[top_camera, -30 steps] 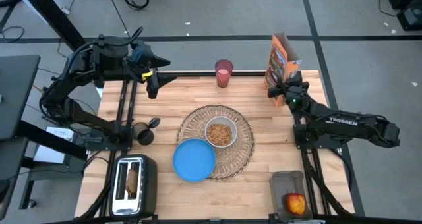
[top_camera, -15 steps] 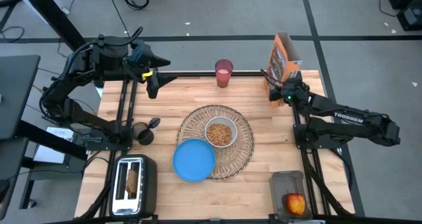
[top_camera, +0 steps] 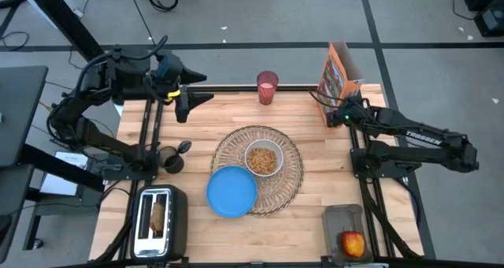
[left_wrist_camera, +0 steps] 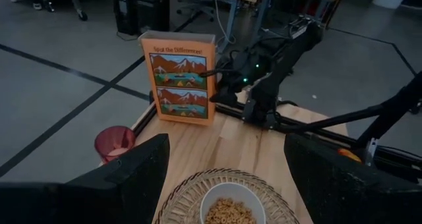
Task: Arrange a breakfast setting
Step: Pour the cereal into the white bowl, then move the red glass to the top right of the table mat
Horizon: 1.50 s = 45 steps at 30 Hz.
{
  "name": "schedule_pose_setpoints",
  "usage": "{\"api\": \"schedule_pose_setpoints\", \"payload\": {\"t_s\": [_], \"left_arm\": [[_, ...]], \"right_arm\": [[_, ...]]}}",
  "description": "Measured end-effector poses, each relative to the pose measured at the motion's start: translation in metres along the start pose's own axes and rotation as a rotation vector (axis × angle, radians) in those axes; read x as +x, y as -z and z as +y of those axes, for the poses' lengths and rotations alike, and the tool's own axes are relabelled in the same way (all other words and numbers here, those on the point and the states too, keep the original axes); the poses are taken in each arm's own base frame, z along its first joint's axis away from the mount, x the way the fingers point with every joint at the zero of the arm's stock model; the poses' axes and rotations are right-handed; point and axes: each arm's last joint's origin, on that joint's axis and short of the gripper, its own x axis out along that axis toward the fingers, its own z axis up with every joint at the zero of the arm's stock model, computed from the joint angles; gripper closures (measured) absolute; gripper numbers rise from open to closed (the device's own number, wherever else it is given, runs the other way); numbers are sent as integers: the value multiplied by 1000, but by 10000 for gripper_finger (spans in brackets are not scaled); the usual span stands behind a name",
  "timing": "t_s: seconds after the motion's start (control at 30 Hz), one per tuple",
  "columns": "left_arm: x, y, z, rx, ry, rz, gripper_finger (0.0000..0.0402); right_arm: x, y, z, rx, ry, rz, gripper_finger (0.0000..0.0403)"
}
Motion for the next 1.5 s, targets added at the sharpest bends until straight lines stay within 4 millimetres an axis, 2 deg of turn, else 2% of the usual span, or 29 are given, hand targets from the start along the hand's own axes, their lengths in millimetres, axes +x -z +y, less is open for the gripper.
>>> {"api": "schedule_pose_setpoints", "payload": {"t_s": [0.4,0.6,0.73,1.13,1.5], "left_arm": [[-1,1,-5,5,-6,-4,95],[15,1,-8,11,-8,8,95],[22,2,-9,30,-11,19,96],[35,1,-12,53,-11,20,95],[36,2,-12,49,-7,24,95]], "right_arm": [[-10,14,-2,6,-35,121,132],[-14,21,-3,-9,-42,154,148],[-22,19,-1,-25,-62,169,150],[-76,-20,-7,-25,-130,225,151],[-155,-73,14,-225,-681,449,158]]}}
